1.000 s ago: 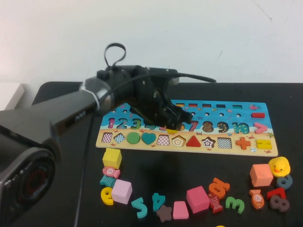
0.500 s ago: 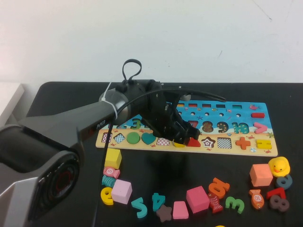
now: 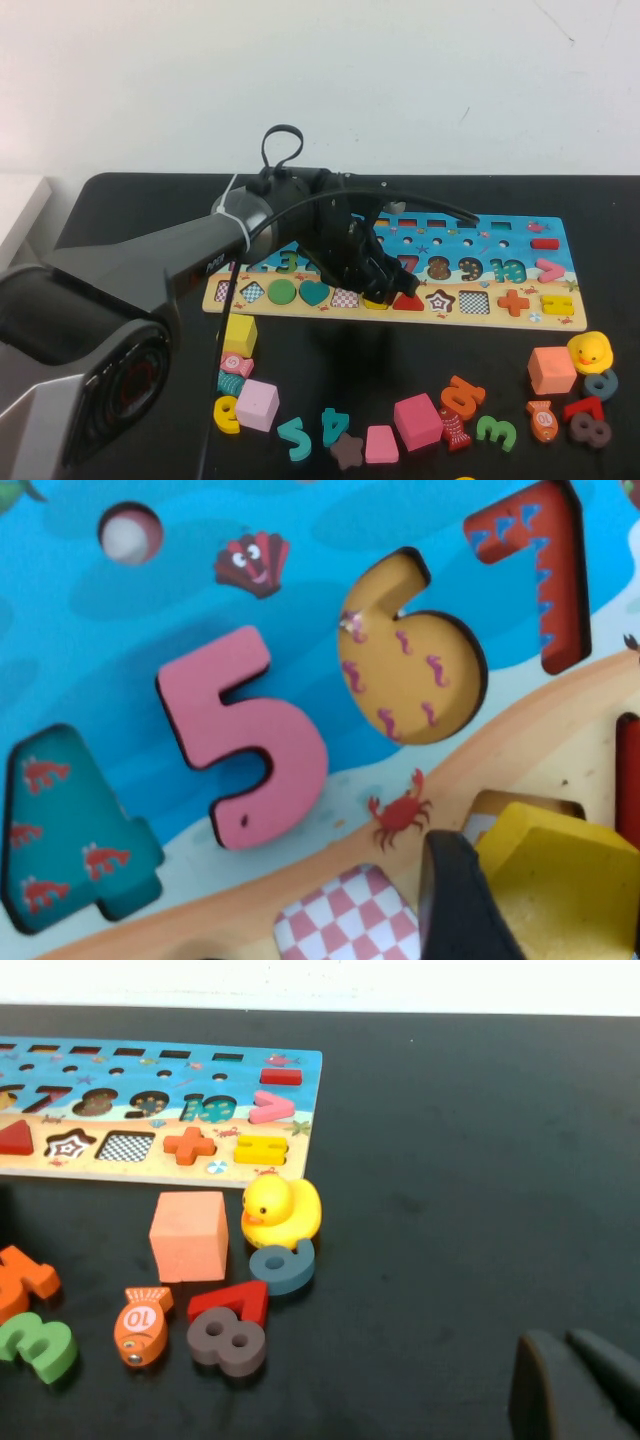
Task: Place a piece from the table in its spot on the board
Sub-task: Place the "five-pointed star" into the hole of the five-pointed star
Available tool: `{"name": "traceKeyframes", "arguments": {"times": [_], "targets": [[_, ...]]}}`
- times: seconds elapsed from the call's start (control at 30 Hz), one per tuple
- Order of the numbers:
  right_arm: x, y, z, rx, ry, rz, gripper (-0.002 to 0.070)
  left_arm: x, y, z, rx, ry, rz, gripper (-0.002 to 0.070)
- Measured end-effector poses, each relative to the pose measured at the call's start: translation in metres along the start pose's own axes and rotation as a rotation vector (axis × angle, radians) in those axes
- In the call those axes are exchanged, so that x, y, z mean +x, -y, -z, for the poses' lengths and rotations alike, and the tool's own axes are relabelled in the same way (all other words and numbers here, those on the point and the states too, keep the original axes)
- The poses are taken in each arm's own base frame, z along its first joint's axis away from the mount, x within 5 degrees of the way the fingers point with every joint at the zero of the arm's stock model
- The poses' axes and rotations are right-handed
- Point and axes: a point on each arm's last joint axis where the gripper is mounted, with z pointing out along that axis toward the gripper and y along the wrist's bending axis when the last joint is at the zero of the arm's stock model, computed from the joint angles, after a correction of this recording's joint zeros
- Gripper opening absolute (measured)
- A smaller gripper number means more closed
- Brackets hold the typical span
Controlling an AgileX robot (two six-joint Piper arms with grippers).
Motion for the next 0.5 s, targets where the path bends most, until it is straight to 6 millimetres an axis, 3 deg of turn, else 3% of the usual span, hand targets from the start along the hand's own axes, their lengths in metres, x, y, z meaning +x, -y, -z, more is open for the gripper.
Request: {"name": "traceKeyframes", "arguments": {"times": [0.5], "targets": [[0.0, 0.0, 0.0, 0.0, 0.0, 0.0, 0.0019, -0.0018, 0.0005, -0.0032, -0.011, 0.031, 0.014, 0.0308]]}}
